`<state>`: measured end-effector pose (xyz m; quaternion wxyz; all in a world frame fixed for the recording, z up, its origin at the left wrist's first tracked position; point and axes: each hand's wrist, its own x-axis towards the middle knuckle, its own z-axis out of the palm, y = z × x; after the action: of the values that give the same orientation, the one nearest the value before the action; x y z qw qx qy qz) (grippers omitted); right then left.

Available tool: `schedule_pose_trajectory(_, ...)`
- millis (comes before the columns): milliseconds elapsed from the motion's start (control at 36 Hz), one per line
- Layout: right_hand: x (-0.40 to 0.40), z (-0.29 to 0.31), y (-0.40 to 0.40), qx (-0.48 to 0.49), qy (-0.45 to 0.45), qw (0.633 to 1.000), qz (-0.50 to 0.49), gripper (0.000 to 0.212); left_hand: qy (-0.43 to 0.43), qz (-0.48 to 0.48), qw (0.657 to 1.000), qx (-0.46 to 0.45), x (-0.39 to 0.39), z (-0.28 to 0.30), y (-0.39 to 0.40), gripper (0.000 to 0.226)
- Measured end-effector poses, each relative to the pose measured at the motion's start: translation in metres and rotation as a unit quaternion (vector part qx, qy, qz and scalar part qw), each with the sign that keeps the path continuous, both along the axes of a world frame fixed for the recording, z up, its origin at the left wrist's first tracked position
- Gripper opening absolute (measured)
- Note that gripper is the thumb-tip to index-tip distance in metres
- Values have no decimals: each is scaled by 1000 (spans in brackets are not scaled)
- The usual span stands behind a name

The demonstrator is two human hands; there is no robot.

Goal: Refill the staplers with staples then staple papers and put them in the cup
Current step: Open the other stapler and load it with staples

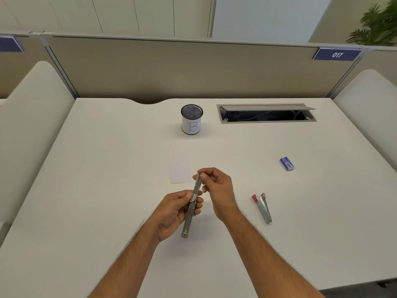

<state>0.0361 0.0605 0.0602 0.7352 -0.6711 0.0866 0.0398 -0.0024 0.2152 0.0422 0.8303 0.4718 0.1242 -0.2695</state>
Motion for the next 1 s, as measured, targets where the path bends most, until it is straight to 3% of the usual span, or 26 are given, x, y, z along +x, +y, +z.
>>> schedule_pose_trajectory(306,-1,2,2,25,2,1000,-10,7,-7,-38,999,-7,-5,3,4,32)
schedule_pose_trajectory(444,-3,2,4,51,32,998,-17,18,-8,-10,1000,-9,-3,0,2,29)
schedule_pose_trajectory(583,-7,0,8,123,123,983,-59,22,-23,11,1000,14,-2,-1,5,25)
schedule_pose_trajectory(750,-15,-4,10,256,277,924,-67,34,-107,27,987,119,2,10,11,19)
schedule_pose_trajectory(861,-15,-3,12,328,290,896,-76,31,-208,4,937,280,5,22,14,23)
schedule_pose_trajectory(917,-16,-3,14,359,284,885,-79,28,-268,-8,885,382,7,28,12,21)
schedule_pose_trajectory(1000,-17,-3,19,414,271,864,-94,37,-388,-54,774,497,8,38,10,21)
